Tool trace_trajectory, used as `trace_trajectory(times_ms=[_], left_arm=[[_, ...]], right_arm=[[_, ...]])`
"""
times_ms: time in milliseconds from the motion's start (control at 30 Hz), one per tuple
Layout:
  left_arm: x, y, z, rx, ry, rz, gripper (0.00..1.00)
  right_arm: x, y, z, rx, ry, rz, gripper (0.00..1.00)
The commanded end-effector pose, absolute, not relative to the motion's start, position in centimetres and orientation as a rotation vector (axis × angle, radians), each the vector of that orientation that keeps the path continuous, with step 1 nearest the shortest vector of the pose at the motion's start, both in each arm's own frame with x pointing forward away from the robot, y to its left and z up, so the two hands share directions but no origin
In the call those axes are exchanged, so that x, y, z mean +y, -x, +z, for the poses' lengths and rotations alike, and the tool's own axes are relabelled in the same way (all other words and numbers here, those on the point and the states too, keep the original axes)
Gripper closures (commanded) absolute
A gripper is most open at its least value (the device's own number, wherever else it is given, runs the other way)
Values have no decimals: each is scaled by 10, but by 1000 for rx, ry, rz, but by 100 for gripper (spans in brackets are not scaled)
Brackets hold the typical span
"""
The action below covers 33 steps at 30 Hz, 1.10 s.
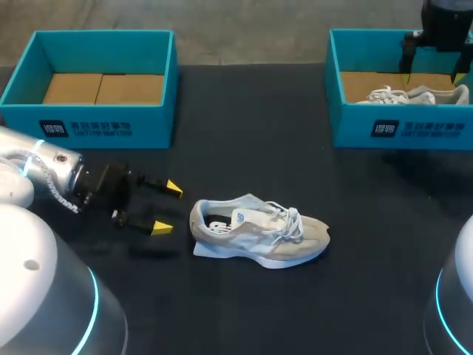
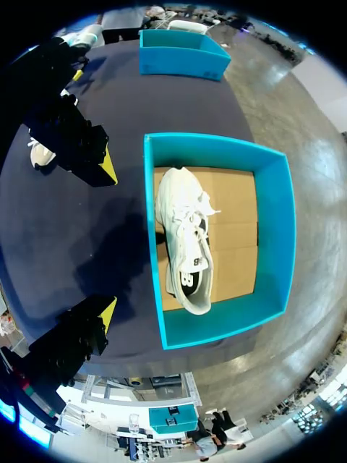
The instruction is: Take the shoe out of the shoebox, open the shoe tongue, remove and reinsert the insole, then place the shoe into the shoebox
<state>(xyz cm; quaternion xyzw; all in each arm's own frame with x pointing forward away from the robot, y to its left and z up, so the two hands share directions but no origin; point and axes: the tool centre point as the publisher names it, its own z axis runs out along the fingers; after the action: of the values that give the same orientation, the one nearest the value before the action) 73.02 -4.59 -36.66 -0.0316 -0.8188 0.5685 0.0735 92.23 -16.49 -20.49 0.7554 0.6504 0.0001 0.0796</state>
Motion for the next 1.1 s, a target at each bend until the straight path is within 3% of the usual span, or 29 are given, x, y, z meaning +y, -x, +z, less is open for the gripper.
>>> trace_trajectory(times_ms=[33,1100], left_arm=[[-44,-736,-378,-2437,91,1731,0],[-11,-732,-388,-2389,105,1746,0]], right_arm=[[-165,-922,-205,1944,-2261,-1,0],[-165,-922,-205,1944,-2261,-1,0]])
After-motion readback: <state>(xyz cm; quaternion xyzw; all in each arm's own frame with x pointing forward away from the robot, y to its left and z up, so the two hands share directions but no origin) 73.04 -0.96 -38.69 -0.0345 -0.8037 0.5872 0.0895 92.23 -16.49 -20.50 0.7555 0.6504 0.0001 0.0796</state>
